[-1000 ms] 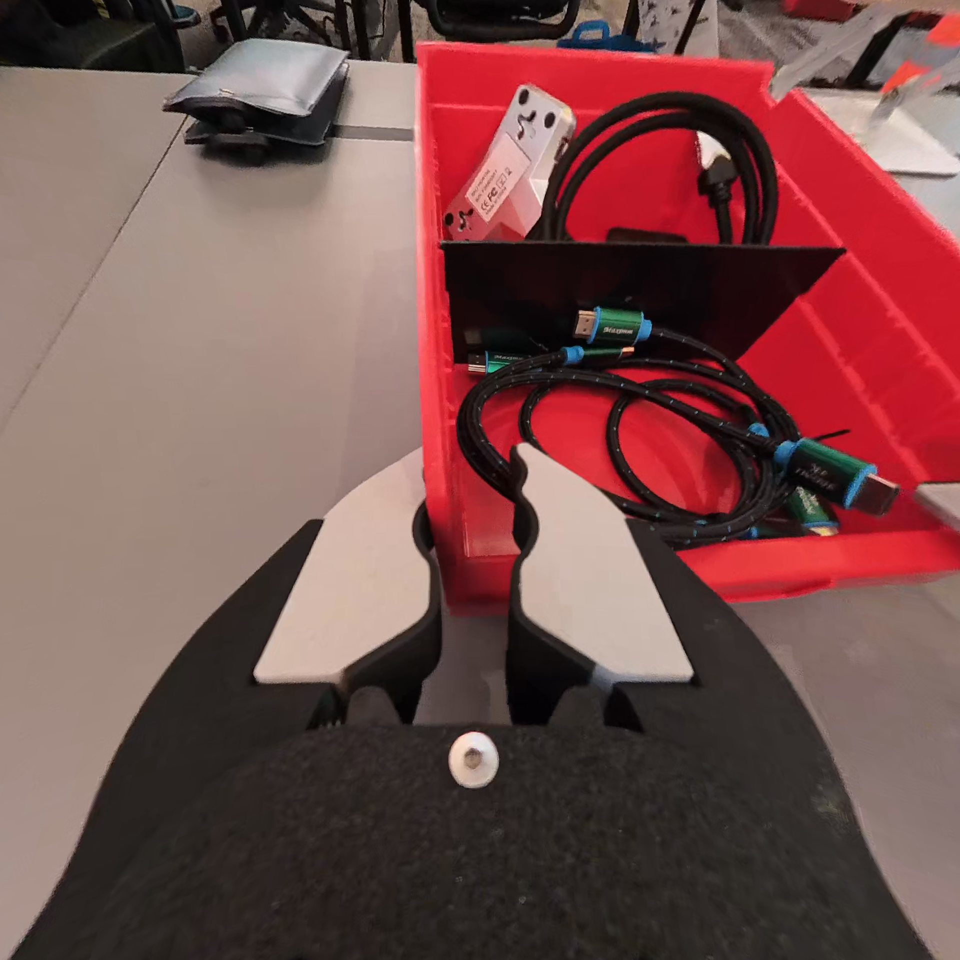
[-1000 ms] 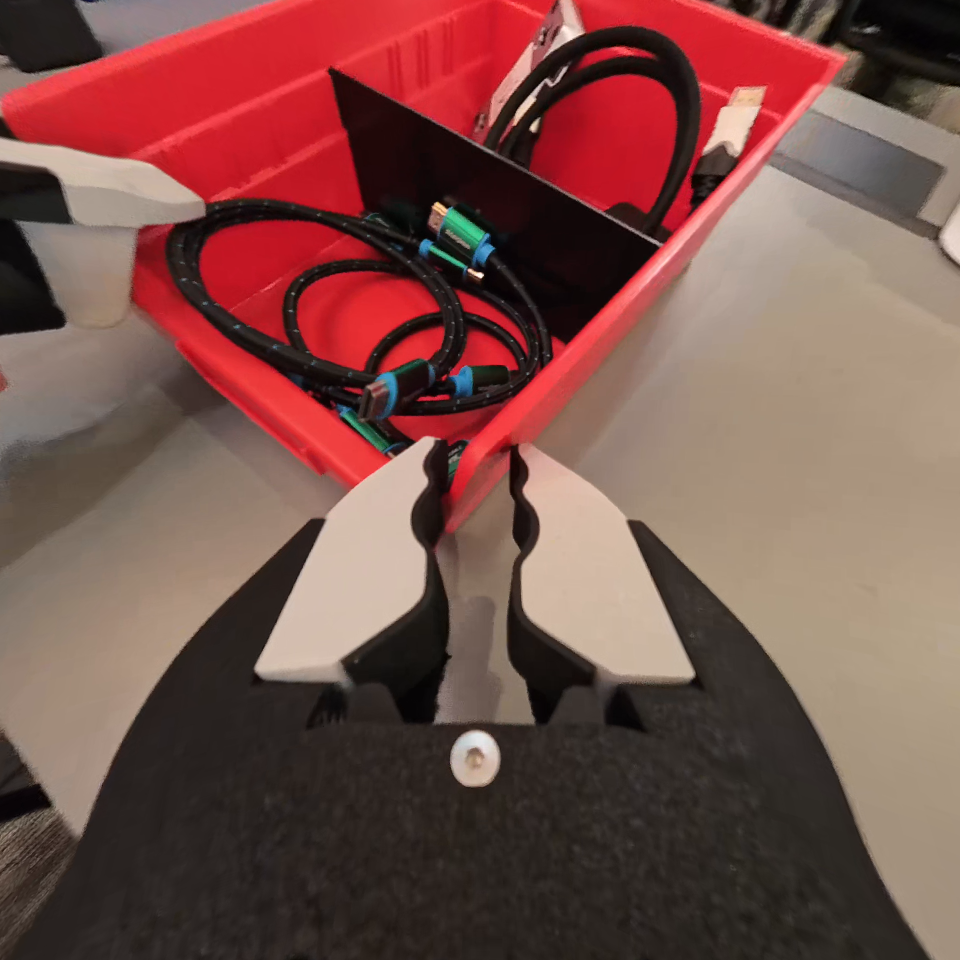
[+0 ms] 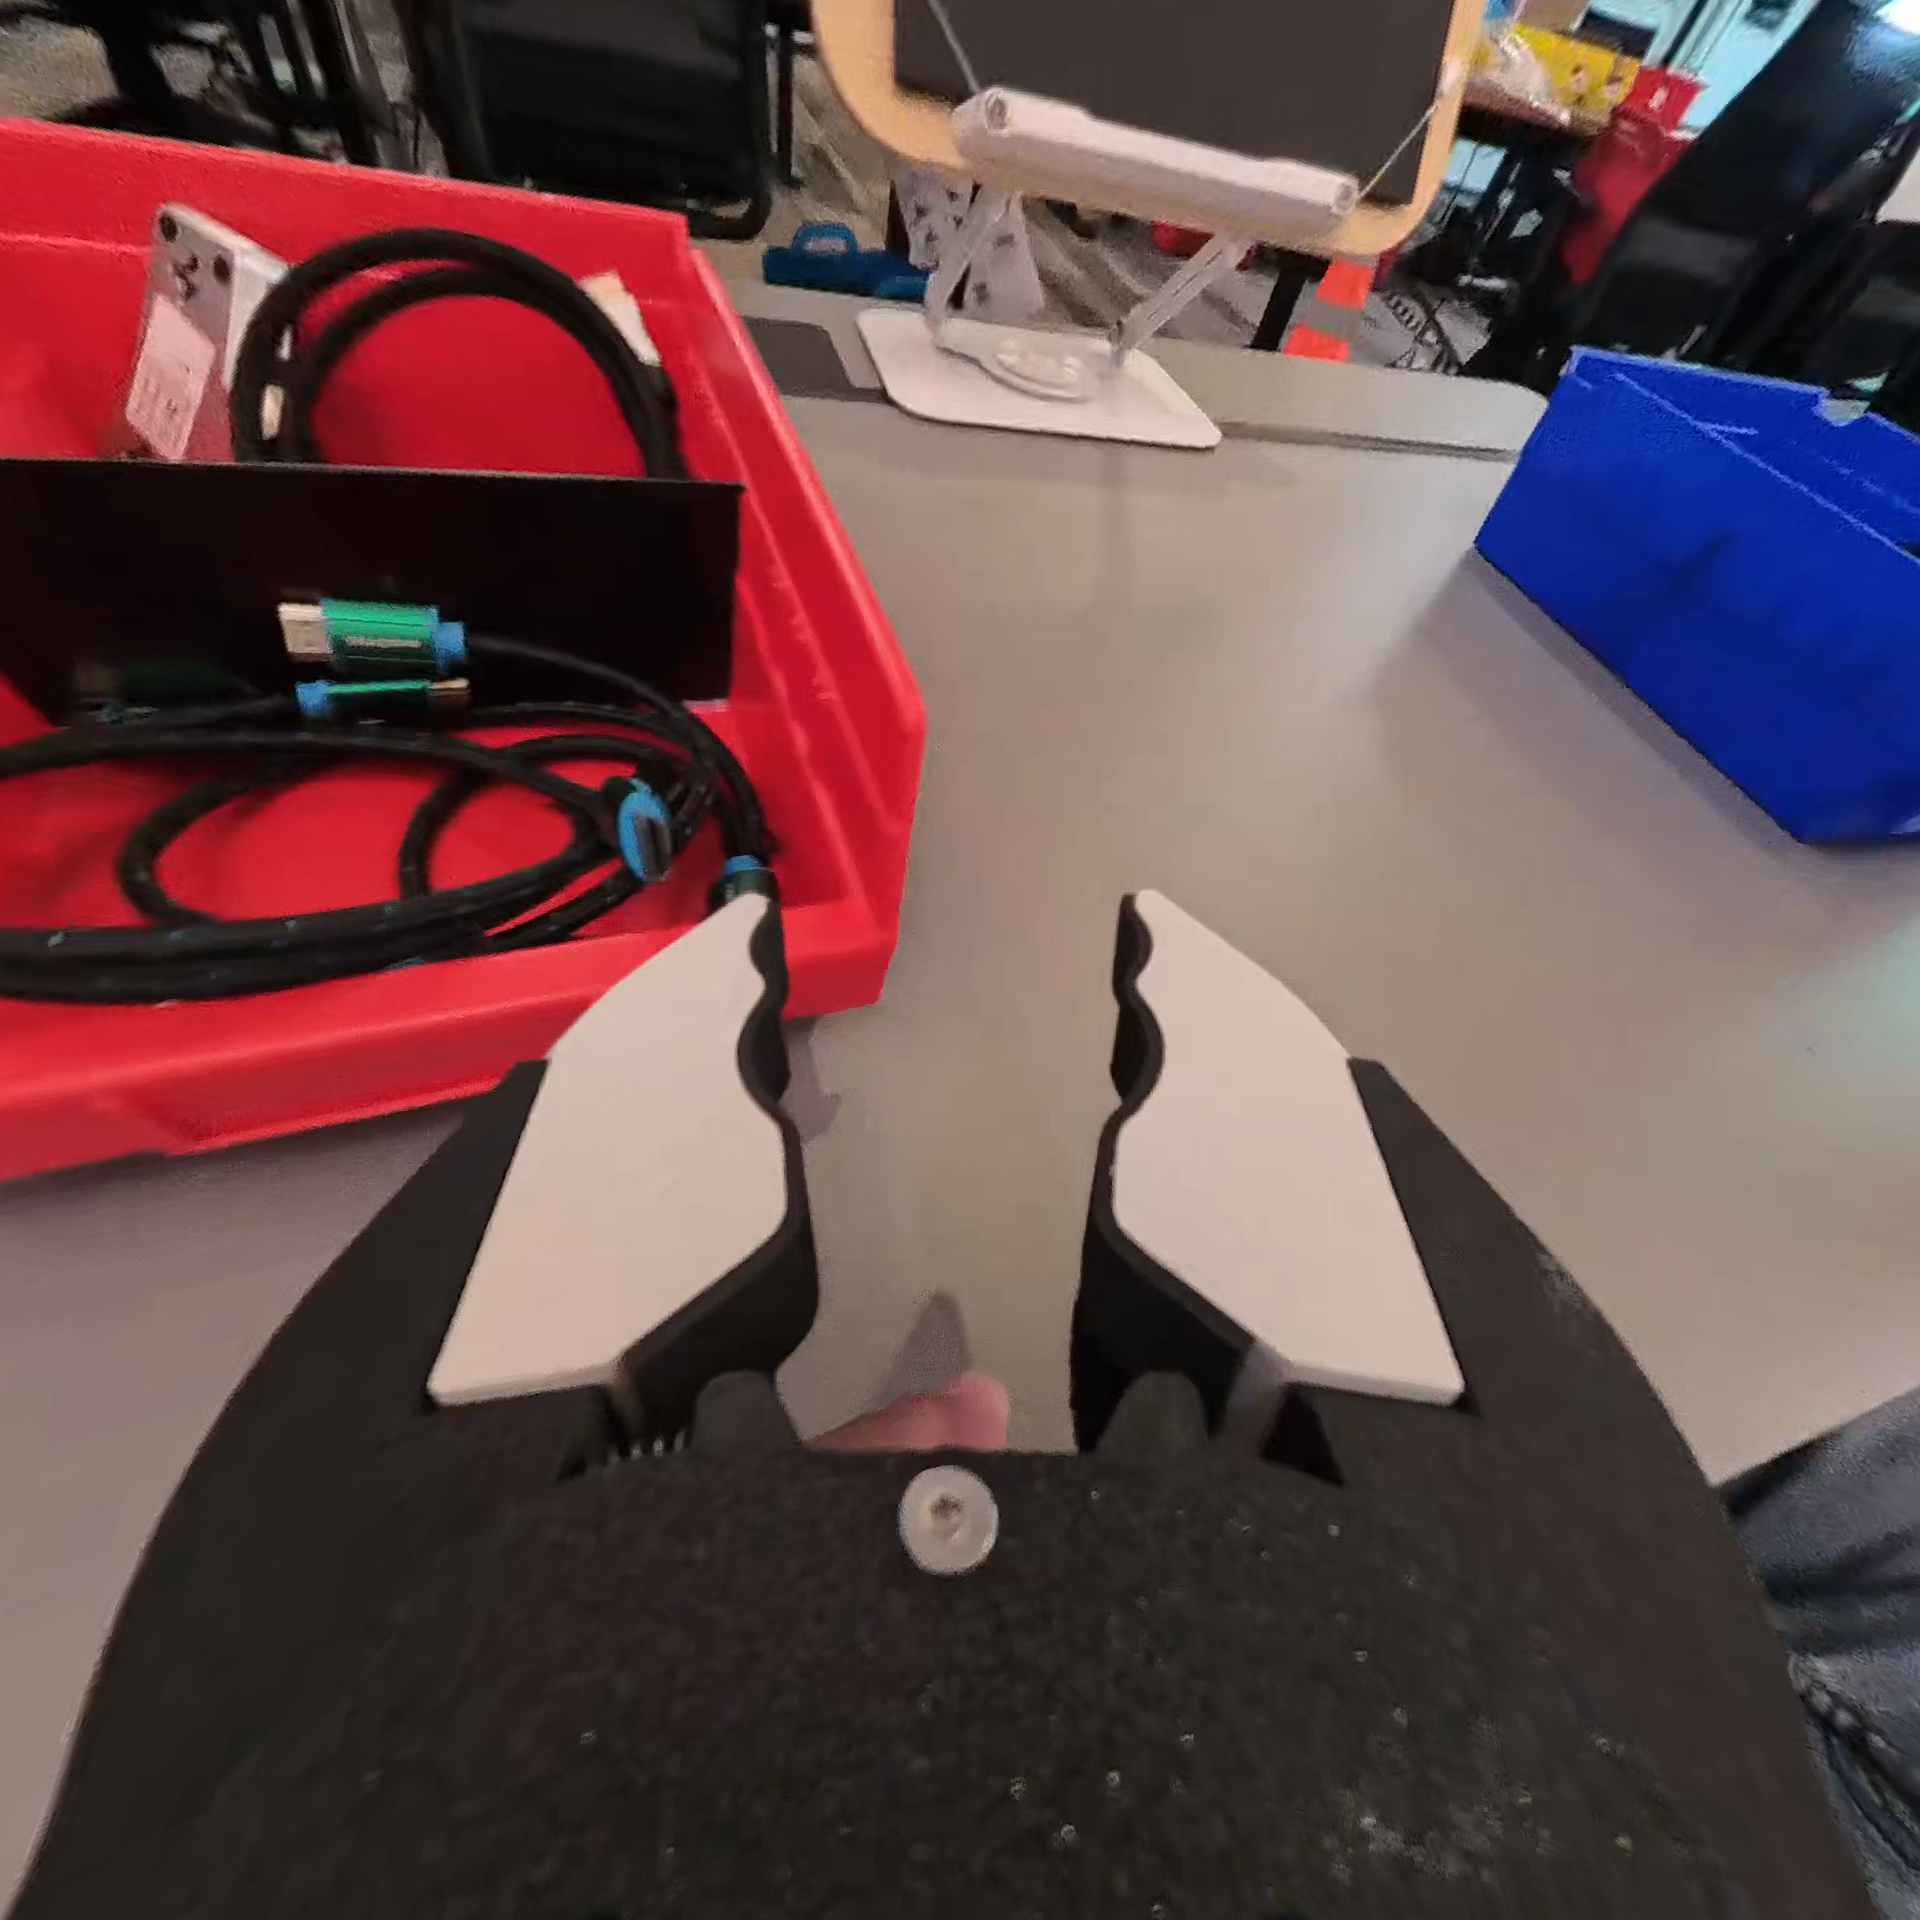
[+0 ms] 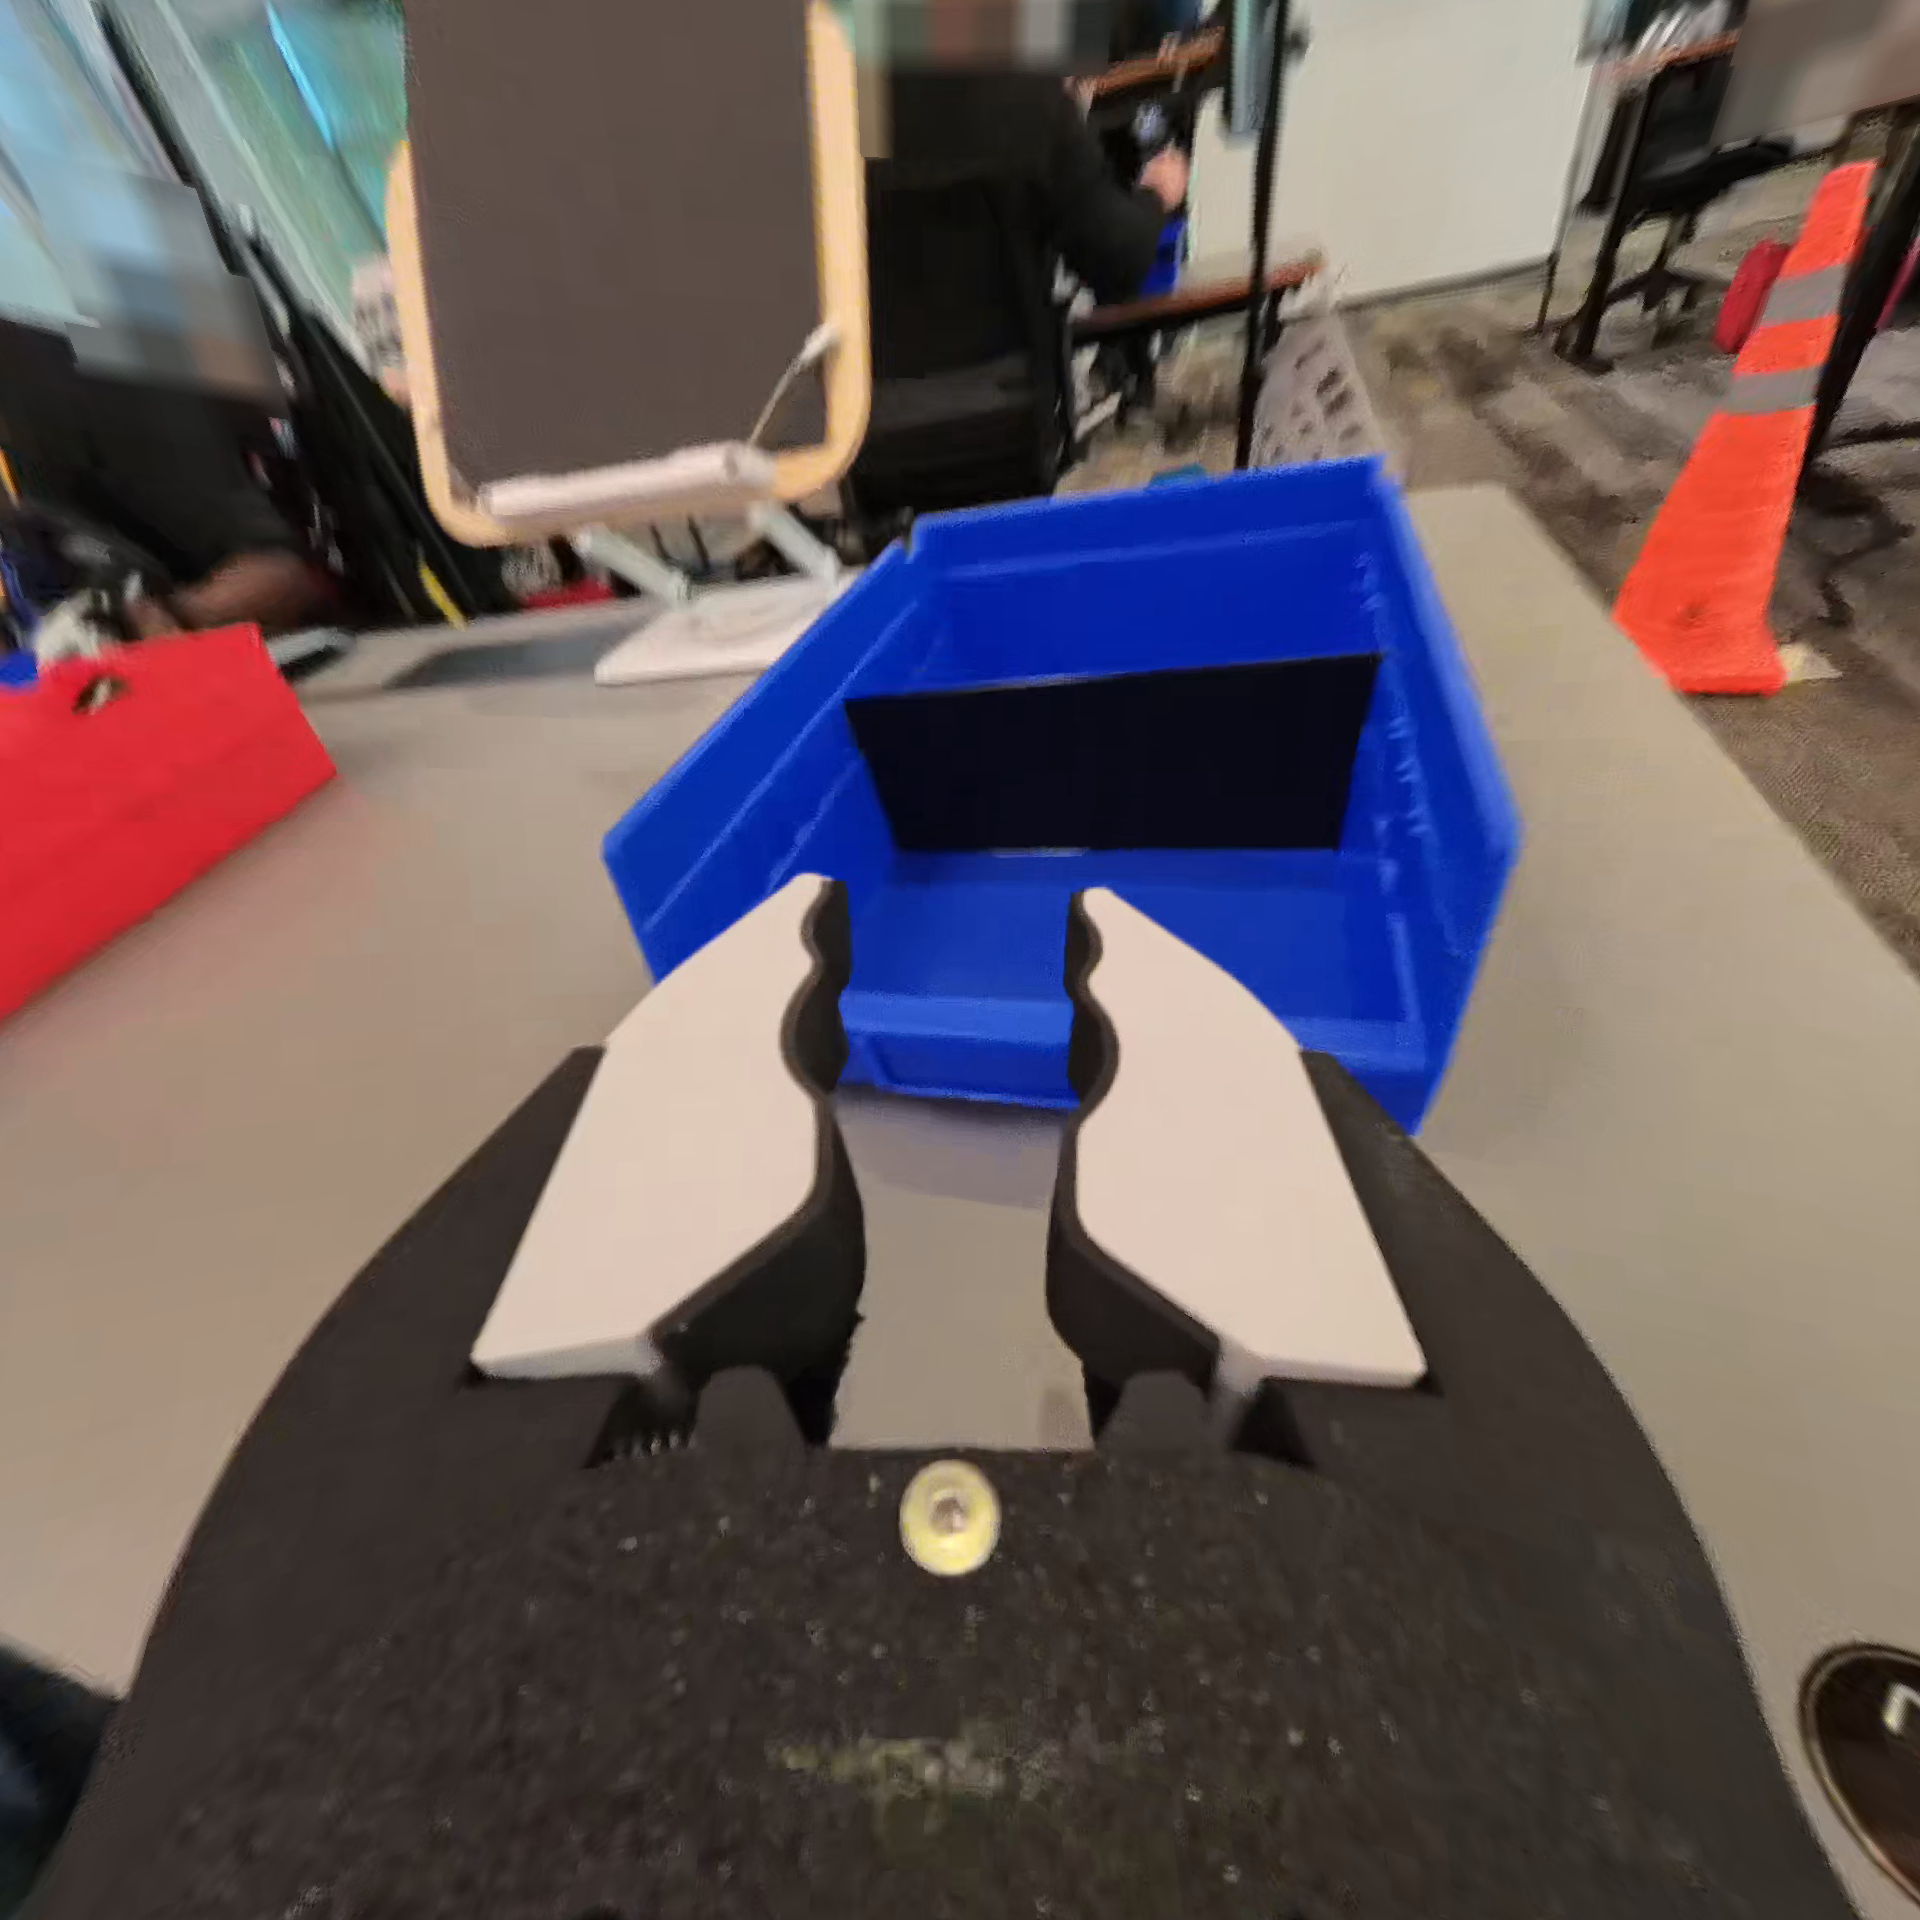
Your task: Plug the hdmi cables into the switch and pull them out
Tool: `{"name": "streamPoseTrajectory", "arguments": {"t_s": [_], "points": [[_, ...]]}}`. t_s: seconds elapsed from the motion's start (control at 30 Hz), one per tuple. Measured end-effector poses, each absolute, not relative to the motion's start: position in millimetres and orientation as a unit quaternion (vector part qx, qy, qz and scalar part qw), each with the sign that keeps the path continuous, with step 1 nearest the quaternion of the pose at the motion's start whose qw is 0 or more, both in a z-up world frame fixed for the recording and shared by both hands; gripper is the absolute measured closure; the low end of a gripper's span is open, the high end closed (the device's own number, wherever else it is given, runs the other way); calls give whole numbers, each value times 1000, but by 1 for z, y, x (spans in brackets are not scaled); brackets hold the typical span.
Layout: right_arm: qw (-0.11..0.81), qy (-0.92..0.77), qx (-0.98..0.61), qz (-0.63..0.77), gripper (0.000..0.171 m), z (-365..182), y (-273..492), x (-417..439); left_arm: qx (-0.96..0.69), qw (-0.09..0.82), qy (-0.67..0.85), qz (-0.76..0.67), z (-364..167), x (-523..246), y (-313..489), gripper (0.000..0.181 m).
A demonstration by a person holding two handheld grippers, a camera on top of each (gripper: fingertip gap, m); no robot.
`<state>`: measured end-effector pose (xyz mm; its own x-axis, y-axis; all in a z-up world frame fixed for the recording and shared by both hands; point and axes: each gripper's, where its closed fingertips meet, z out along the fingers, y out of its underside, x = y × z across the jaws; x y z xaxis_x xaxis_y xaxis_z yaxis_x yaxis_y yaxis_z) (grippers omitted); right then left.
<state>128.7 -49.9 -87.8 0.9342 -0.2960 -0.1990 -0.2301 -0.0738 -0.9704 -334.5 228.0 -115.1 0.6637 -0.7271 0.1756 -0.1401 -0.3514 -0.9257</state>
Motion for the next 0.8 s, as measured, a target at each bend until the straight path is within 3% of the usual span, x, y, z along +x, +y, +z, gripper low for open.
{"name": "streamPoseTrajectory", "arguments": {"t_s": [0.2,0.47,0.8], "points": [[661,249,-707,17,134,-98,-60,148,-774,482,298,-283,-128,-331,232,119],[631,223,-743,22,144,-110,-48,133,-775,484,302,-272,-131,-336,235,120],[625,218,-749,28,145,-114,-44,130,-766,499,310,-262,-130,-342,243,124]]}}
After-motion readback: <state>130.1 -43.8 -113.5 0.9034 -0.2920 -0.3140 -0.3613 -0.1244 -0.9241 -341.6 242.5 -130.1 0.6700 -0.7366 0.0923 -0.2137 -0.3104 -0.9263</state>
